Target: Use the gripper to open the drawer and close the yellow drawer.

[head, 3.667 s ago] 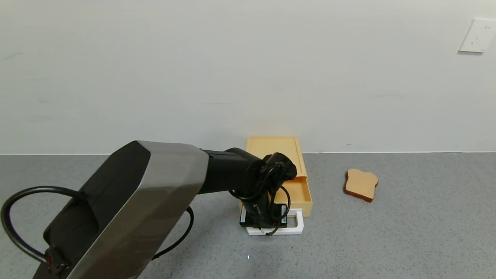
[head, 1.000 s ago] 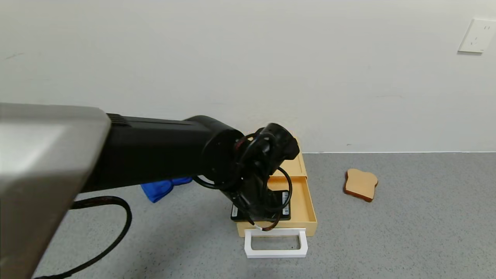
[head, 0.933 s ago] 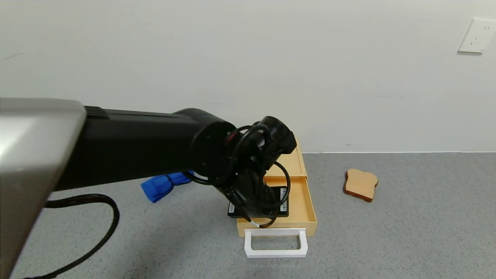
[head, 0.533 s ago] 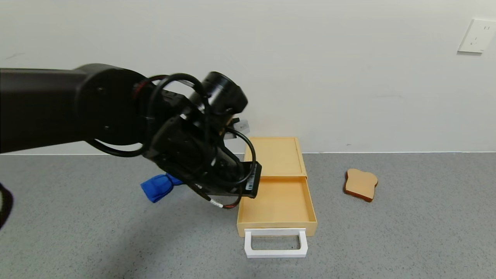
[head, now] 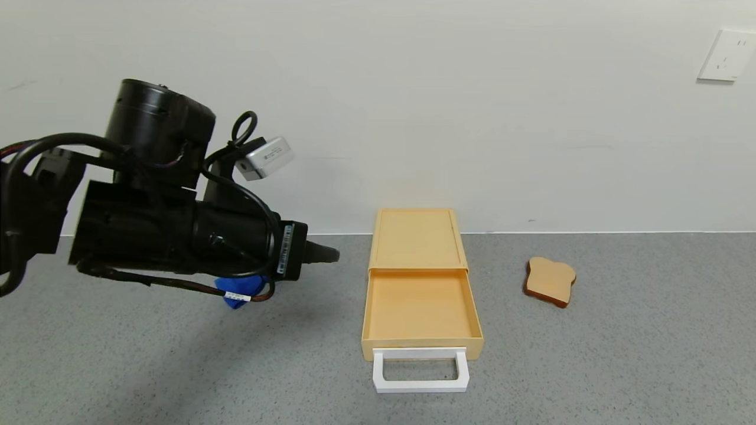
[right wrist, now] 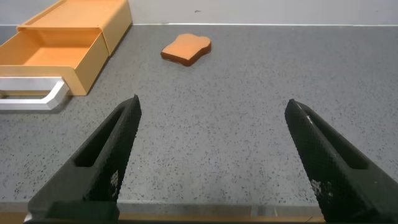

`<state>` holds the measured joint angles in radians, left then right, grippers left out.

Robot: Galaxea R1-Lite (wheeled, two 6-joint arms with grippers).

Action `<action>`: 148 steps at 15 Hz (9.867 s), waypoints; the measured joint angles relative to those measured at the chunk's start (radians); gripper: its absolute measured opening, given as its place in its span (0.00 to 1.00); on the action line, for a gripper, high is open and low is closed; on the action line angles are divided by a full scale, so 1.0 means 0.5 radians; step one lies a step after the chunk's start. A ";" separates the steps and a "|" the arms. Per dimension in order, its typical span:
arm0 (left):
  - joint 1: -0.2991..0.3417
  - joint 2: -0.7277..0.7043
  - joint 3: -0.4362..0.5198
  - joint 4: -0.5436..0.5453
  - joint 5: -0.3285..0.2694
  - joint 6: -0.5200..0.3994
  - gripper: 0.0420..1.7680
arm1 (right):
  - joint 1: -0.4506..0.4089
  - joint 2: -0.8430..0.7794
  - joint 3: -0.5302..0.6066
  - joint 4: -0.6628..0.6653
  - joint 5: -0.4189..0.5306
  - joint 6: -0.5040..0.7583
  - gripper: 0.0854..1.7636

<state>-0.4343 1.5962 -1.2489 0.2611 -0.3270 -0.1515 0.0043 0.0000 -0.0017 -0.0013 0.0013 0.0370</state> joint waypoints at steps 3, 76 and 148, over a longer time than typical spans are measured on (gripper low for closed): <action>0.099 -0.097 0.177 -0.268 -0.011 0.001 0.04 | 0.000 0.000 0.000 0.000 0.000 0.000 0.96; -0.985 1.100 0.240 -0.838 1.913 -1.181 0.04 | 0.000 0.000 0.000 0.000 0.000 0.000 0.96; 0.041 -0.164 0.486 -0.719 0.163 0.258 0.21 | 0.000 0.000 0.000 0.000 -0.001 0.000 0.96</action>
<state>-0.4136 1.5143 -1.0057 -0.0985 -0.2457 -0.0226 0.0043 0.0000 -0.0017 -0.0013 0.0009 0.0368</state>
